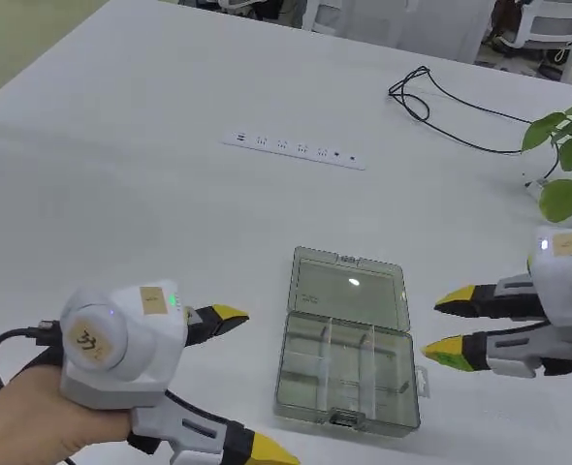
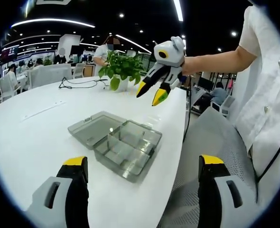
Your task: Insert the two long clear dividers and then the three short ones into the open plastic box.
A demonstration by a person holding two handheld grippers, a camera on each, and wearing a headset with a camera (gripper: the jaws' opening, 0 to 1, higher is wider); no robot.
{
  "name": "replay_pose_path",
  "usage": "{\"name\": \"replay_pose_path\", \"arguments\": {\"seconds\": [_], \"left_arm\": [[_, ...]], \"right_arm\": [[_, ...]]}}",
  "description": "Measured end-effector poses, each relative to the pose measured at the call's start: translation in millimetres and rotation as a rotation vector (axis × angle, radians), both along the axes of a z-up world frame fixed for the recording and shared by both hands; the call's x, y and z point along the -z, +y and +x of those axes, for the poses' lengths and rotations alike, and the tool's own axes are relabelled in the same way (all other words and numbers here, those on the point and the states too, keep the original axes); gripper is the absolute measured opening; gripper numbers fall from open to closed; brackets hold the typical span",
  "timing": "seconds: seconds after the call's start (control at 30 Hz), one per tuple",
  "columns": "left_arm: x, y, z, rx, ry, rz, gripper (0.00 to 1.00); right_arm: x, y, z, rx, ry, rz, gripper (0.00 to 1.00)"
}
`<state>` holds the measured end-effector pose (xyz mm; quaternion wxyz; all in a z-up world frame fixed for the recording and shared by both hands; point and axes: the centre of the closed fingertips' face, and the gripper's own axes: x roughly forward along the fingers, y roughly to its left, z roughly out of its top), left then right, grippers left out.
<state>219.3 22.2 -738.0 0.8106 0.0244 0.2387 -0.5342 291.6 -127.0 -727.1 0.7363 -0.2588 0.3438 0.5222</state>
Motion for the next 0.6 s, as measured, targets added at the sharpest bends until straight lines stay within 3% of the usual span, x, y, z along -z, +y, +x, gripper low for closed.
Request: {"name": "replay_pose_path", "arguments": {"seconds": [0.6], "left_arm": [[4.3, 0.8, 3.3, -0.001, 0.013, 0.007, 0.99]], "right_arm": [[40.7, -52.4, -8.3, 0.007, 0.062, -0.123, 0.52]]}}
